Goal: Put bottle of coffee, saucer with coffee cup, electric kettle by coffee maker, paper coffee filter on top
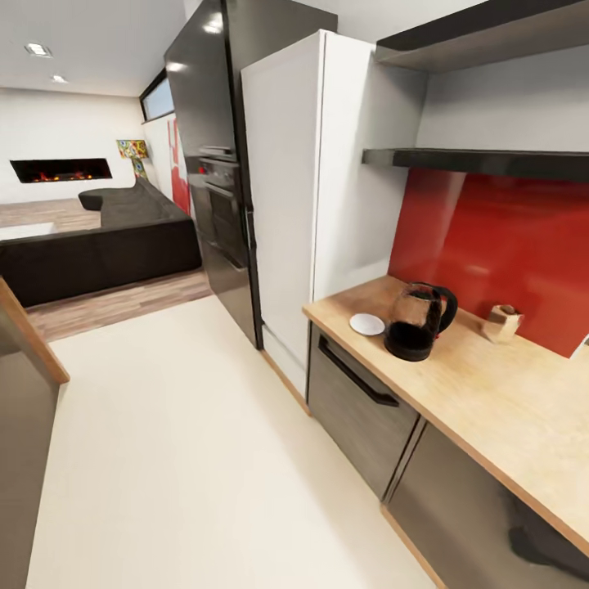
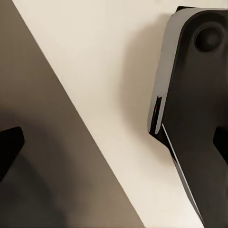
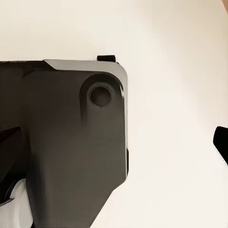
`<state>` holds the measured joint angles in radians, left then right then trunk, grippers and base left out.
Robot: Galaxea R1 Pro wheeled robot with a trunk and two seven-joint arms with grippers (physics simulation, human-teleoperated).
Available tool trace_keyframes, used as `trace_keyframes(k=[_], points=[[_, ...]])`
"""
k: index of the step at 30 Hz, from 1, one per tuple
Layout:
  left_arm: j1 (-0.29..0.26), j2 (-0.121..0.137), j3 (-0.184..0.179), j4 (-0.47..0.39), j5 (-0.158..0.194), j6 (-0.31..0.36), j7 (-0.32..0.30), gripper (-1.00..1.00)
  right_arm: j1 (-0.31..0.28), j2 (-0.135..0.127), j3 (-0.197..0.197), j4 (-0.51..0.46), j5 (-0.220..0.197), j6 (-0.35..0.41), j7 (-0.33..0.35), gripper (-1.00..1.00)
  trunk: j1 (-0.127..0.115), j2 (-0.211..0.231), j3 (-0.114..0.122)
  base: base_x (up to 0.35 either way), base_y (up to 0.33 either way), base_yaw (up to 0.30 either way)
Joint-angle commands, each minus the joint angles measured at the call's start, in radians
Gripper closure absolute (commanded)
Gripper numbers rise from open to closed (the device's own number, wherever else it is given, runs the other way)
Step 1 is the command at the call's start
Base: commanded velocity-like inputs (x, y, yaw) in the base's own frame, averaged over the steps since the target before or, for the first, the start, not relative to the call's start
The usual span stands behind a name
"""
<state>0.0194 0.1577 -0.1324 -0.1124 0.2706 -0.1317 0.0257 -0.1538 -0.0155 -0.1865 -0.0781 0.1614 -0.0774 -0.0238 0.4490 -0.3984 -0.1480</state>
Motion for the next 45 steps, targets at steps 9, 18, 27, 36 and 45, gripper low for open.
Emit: trace_keyframes(k=[9,18,27,36,45], points=[[0.001,0.001,-0.008,-0.002,0.009,-0.002,0.003,-1.0,-0.001,0.0,-0.007,0.003,0.01,-0.003,-0.002,-1.0,0.001,-0.002,0.0,0.301,0.182,0.274],[0.001,0.0,-0.009,-0.001,0.009,-0.002,0.003,-1.0,-0.001,0.0,-0.008,0.003,0.01,-0.003,-0.002,-1.0,0.001,-0.002,0.009,0.305,0.168,0.223],[0.001,0.0,-0.008,-0.001,0.009,-0.002,0.002,-1.0,-0.001,0.0,-0.008,0.003,0.01,-0.004,-0.002,-1.0,0.001,-0.002,0.015,0.32,0.115,0.109],[0.001,0.0,-0.007,-0.001,0.008,-0.003,0.002,-1.0,-0.001,-0.001,-0.008,0.003,0.01,-0.004,-0.002,-1.0,0.001,-0.002,0.017,0.327,0.078,-0.047],[0.001,0.0,-0.007,-0.001,0.008,-0.004,0.003,-1.0,-0.001,-0.001,-0.011,0.003,0.01,-0.004,-0.002,-1.0,0.001,-0.002,0.025,0.312,0.057,-0.206]])
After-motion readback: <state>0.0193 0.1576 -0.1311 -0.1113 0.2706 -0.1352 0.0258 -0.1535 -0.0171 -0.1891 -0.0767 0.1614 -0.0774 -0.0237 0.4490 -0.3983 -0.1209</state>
